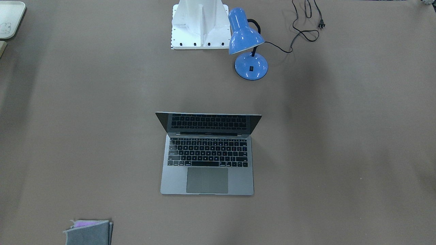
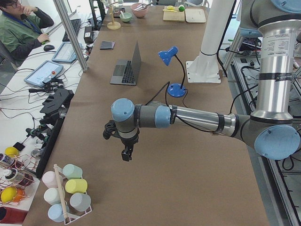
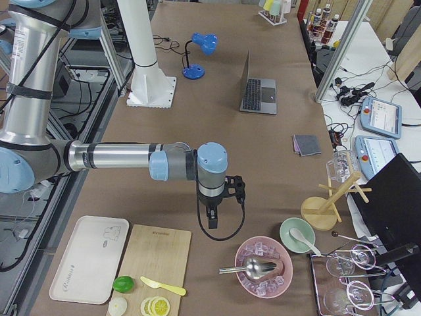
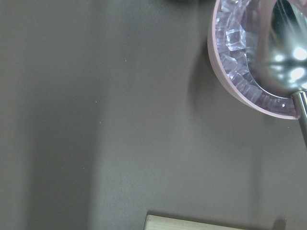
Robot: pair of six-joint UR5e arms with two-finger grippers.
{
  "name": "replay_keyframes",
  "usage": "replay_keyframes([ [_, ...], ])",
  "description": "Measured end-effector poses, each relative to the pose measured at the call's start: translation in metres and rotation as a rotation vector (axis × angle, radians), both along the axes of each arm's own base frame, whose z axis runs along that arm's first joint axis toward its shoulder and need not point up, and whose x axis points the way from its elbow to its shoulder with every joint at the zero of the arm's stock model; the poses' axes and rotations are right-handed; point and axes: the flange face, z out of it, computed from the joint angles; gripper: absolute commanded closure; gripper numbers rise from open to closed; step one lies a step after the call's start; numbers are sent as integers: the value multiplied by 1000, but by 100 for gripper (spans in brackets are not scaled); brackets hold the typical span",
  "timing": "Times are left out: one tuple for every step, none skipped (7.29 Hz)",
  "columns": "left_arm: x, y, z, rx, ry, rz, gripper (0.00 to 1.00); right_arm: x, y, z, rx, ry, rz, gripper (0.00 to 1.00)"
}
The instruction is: Close laptop
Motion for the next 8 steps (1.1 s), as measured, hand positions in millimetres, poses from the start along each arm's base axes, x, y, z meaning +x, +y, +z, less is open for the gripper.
replay_keyframes([
  [0,0,-1,1,0,0,2,0,0,0,-1,0,-1,0],
  [0,0,-3,4,-1,0,2,-1,0,0,-1,0,-1,0],
  [1,-1,-5,10,-1,2,2,-1,0,0,-1,0,-2,0],
  [1,-2,-7,18,-3,5,2,-1,0,0,-1,0,-2,0],
  [1,-4,-11,25,-4,6,2,-1,0,-1,2,0,-2,0],
  [1,-7,-13,30,-4,5,2,-1,-1,-2,10,-4,-2,0],
  [1,-11,-19,43,-3,3,2,-2,-4,-6,44,-16,-1,0],
  [1,-20,-29,67,-3,2,2,-3,-9,-15,120,-28,1,0],
])
